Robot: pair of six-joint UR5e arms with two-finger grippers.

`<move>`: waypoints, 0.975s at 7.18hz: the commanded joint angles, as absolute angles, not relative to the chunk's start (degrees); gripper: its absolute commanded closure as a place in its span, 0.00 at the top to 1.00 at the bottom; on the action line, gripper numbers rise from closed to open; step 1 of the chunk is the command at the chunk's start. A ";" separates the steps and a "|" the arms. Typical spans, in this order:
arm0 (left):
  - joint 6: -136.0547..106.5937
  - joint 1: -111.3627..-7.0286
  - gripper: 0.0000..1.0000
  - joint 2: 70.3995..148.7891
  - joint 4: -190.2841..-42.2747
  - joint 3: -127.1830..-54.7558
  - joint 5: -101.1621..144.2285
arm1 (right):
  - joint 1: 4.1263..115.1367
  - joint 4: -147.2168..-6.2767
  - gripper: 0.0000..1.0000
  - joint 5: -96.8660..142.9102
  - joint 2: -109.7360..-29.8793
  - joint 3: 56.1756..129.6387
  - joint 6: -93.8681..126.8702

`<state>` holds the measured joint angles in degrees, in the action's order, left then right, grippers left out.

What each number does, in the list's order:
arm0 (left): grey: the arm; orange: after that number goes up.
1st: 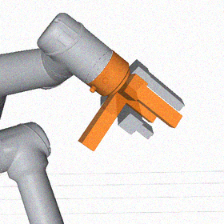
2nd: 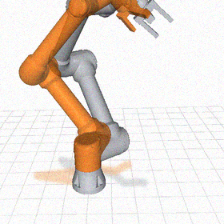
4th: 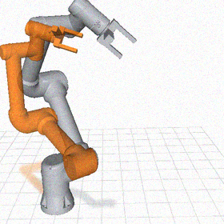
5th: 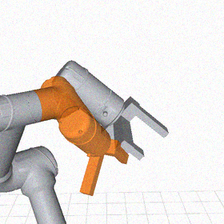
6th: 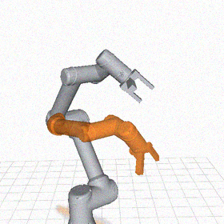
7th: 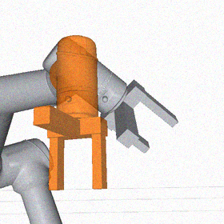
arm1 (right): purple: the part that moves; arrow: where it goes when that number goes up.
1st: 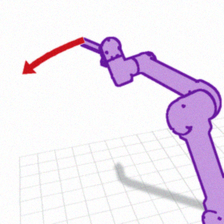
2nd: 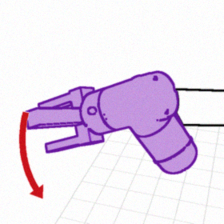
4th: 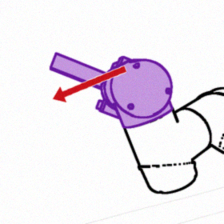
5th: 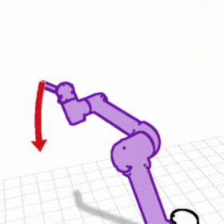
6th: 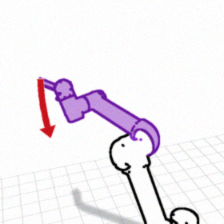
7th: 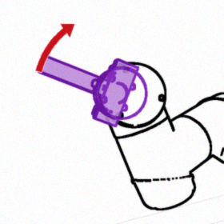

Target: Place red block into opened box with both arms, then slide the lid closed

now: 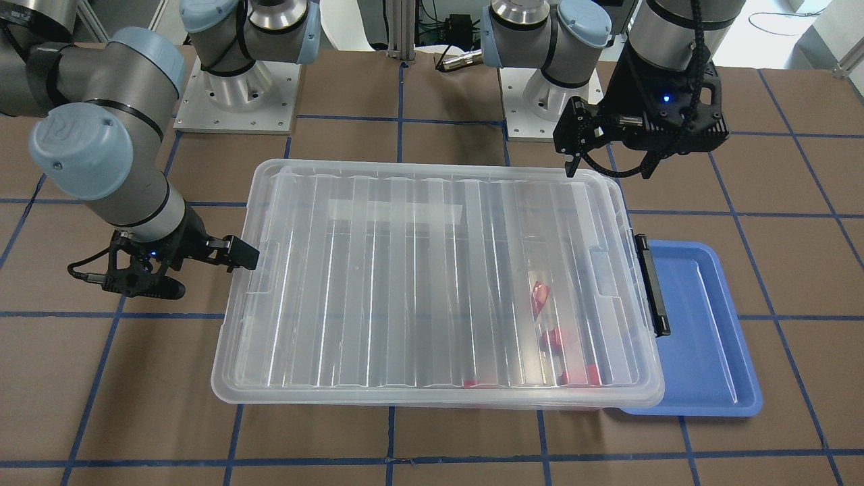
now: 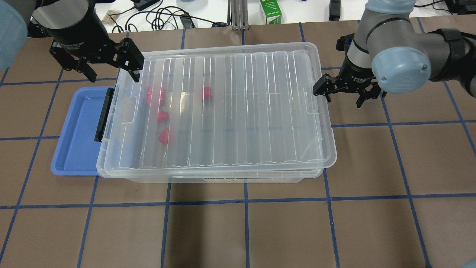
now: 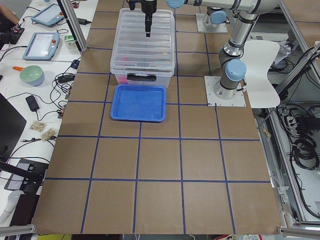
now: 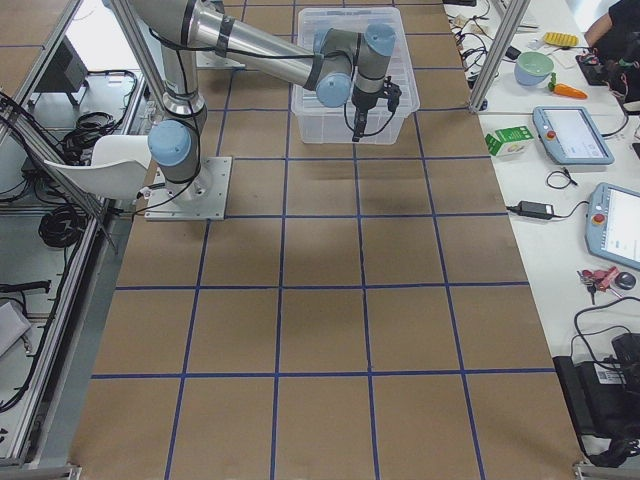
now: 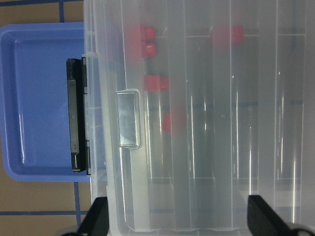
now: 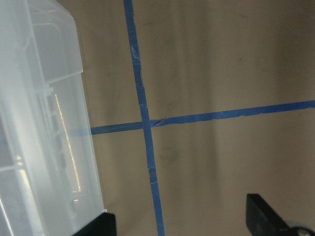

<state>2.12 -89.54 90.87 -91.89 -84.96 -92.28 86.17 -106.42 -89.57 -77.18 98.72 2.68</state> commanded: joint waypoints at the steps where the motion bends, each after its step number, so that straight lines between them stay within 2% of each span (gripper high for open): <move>1: 2.46 -89.47 1.00 90.88 -92.02 -85.08 -92.55 | 86.39 -105.82 1.00 -89.56 -77.52 98.79 2.72; 5: 2.46 -89.56 1.00 90.79 -92.11 -85.08 -92.11 | 87.01 -105.56 1.00 -89.74 -77.61 98.09 2.72; 7: 2.46 -89.56 1.00 90.79 -92.11 -85.08 -92.02 | 87.01 -105.04 1.00 -89.91 -80.66 97.82 2.29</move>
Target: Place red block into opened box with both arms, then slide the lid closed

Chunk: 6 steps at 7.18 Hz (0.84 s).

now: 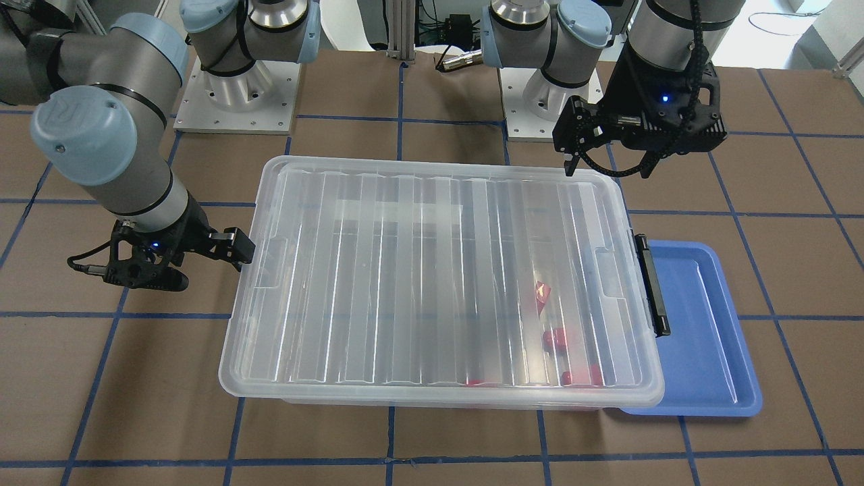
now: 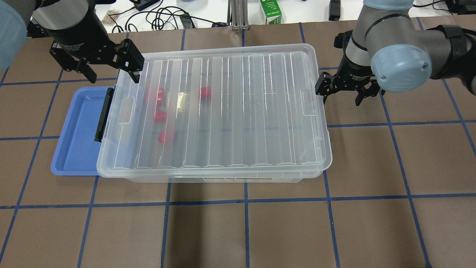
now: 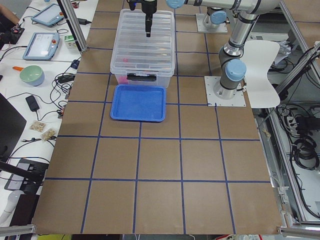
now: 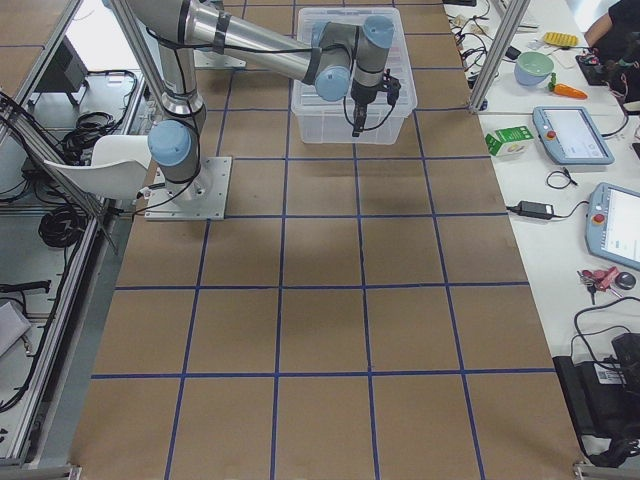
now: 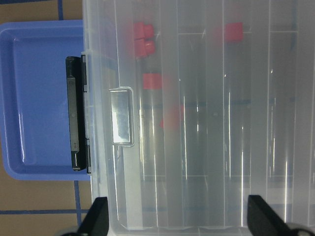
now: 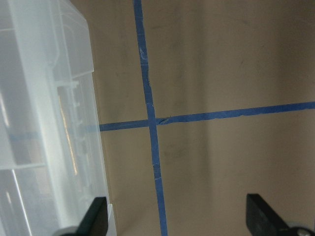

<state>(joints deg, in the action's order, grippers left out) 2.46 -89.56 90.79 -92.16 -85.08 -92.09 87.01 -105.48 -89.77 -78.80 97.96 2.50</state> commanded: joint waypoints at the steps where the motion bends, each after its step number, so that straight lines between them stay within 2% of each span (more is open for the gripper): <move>1: 2.46 -89.56 1.00 90.79 -92.11 -85.17 -92.11 | 86.92 -103.38 1.00 -90.35 -82.95 97.74 2.11; 4: 2.46 -89.56 1.00 90.79 -92.11 -85.25 -92.11 | 86.75 -96.28 1.00 -92.45 -89.89 95.29 2.11; 6: 2.46 -89.56 1.00 90.79 -92.11 -85.25 -92.11 | 87.01 -93.34 1.00 -92.99 -90.61 94.22 2.72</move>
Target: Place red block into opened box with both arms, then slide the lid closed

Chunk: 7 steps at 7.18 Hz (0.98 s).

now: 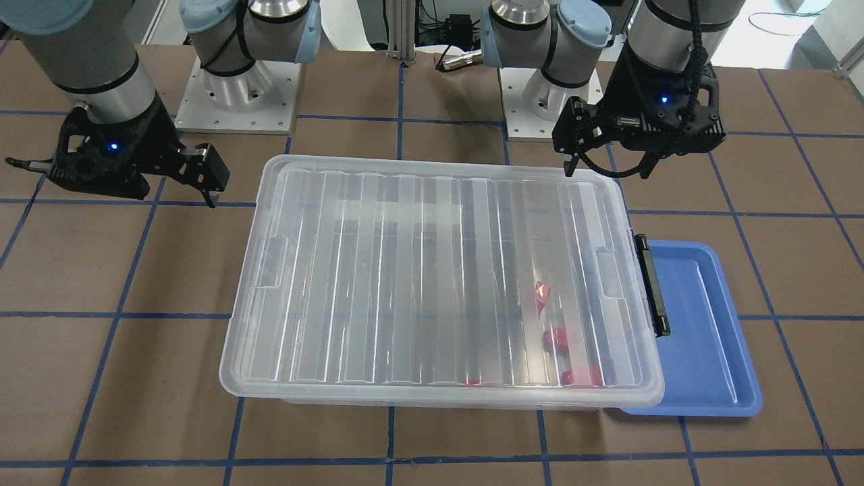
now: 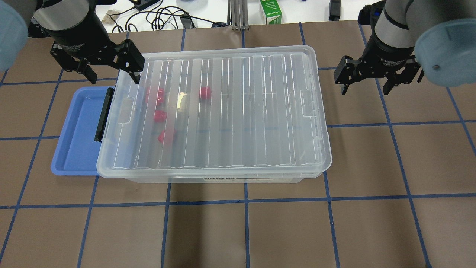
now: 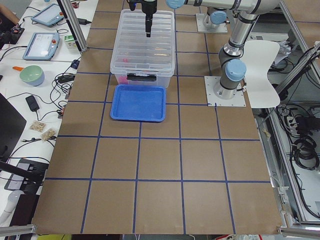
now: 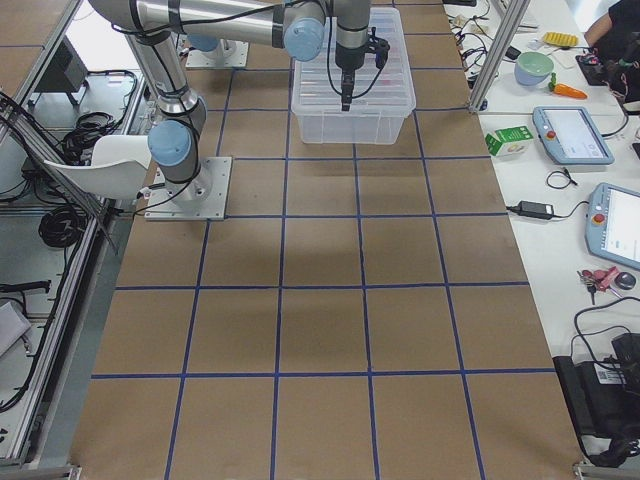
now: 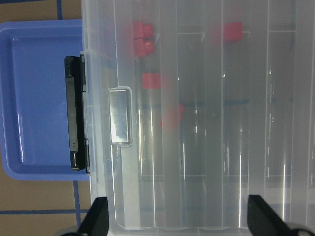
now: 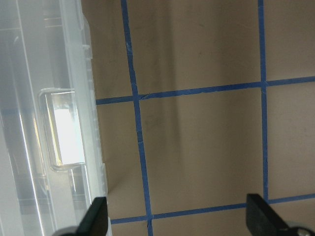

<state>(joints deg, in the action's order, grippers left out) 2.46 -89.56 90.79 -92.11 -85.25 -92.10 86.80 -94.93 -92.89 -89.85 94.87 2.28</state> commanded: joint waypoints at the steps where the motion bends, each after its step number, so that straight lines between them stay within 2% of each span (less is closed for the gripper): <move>1: 2.46 -89.65 1.00 90.79 -92.11 -85.25 -92.11 | 87.01 -93.51 1.00 -92.47 -91.92 94.48 2.72; 7: 2.55 -89.65 1.00 90.70 -92.02 -85.17 -92.29 | 87.01 -93.25 1.00 -91.94 -91.76 95.10 2.20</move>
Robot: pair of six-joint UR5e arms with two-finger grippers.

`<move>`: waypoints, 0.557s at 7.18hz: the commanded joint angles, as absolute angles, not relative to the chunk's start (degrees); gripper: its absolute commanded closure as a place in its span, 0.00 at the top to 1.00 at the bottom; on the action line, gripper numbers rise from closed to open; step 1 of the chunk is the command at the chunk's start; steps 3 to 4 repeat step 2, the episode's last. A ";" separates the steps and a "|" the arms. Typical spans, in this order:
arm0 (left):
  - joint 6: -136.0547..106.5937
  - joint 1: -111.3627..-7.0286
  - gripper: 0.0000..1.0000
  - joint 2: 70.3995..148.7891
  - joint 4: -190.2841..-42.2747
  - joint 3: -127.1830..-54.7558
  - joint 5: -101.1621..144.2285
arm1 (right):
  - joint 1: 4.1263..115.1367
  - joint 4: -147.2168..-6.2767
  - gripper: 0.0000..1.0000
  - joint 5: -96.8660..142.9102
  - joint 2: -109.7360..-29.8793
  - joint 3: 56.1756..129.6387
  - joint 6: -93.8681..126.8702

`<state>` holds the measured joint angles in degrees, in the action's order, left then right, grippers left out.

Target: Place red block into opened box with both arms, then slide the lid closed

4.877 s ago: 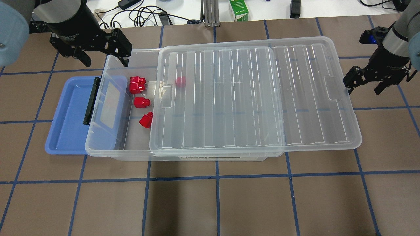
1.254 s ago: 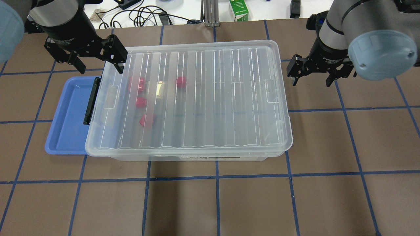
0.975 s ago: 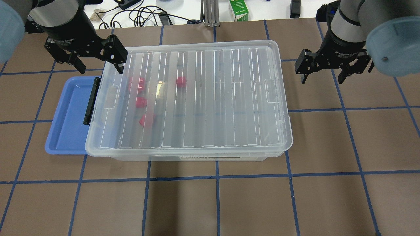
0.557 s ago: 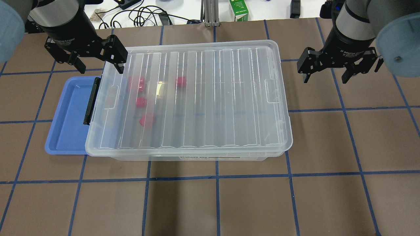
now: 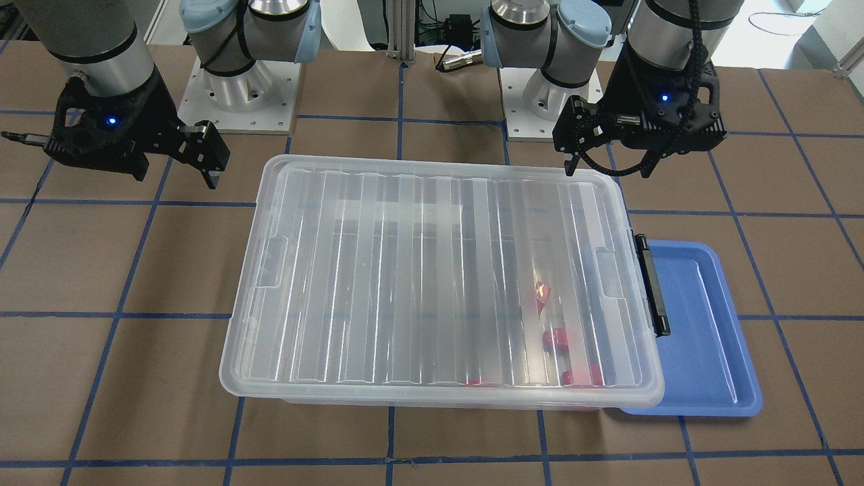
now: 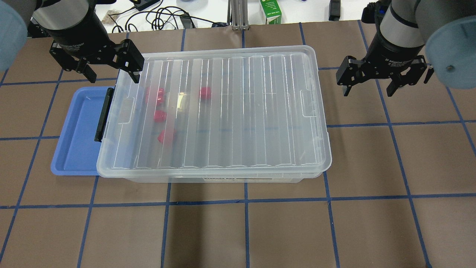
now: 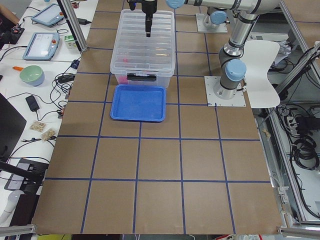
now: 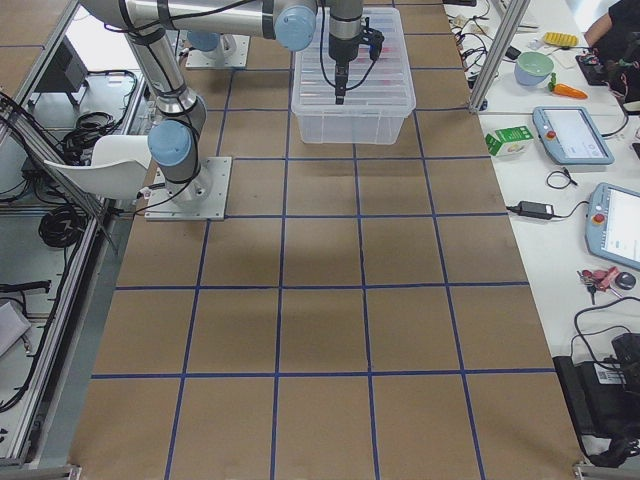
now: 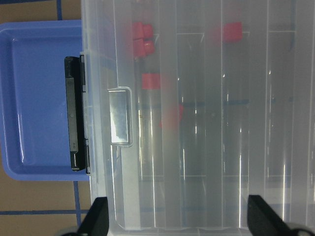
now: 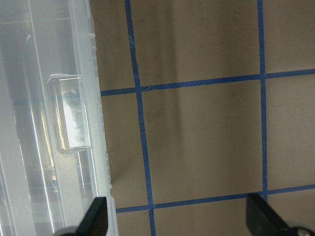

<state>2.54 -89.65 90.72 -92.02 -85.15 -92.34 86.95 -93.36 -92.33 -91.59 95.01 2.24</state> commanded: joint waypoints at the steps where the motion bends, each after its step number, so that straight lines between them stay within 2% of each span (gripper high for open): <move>1: 2.55 -89.65 1.00 90.70 -92.02 -85.17 -92.29 | 87.01 -91.95 1.00 -90.72 -92.02 95.10 2.37; 4: 2.55 -89.65 1.00 90.70 -92.02 -85.17 -92.29 | 87.01 -91.76 1.00 -91.23 -91.93 95.01 2.46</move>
